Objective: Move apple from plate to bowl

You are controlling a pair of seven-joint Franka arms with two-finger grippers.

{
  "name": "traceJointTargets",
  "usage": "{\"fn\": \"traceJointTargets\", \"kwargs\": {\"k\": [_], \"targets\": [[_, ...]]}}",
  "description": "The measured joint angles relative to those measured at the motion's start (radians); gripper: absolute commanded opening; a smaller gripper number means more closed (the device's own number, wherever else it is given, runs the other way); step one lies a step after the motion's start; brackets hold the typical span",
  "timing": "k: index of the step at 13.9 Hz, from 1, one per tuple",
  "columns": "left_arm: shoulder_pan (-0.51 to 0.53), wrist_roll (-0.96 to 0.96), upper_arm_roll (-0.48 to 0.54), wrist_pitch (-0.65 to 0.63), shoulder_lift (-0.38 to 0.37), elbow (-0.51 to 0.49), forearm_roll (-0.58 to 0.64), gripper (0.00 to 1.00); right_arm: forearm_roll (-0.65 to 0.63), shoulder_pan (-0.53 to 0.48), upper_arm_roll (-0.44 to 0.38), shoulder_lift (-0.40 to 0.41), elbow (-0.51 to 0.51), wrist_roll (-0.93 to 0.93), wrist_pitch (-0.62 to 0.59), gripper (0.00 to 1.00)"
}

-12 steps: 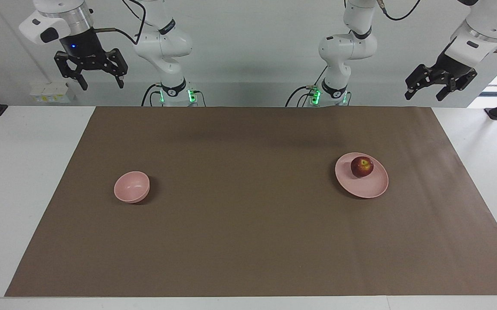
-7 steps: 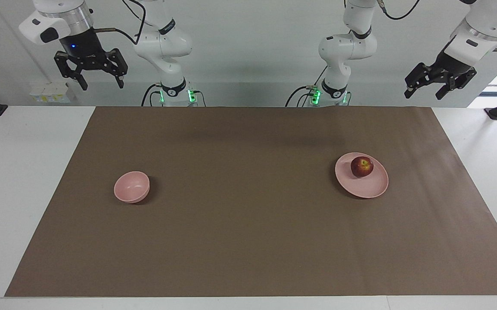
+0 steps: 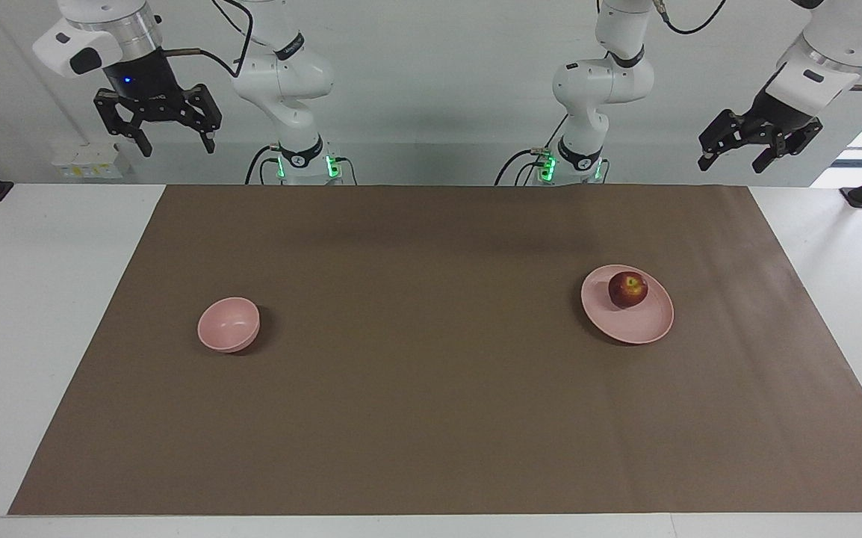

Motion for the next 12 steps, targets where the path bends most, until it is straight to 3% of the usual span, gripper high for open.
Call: {"fn": "traceJointTargets", "kwargs": {"k": [12], "targets": [[-0.002, 0.000, -0.003, 0.260, -0.008, -0.247, 0.000, 1.00, 0.000, 0.000, 0.000, 0.000, 0.000, 0.000, 0.000, 1.00]]}}
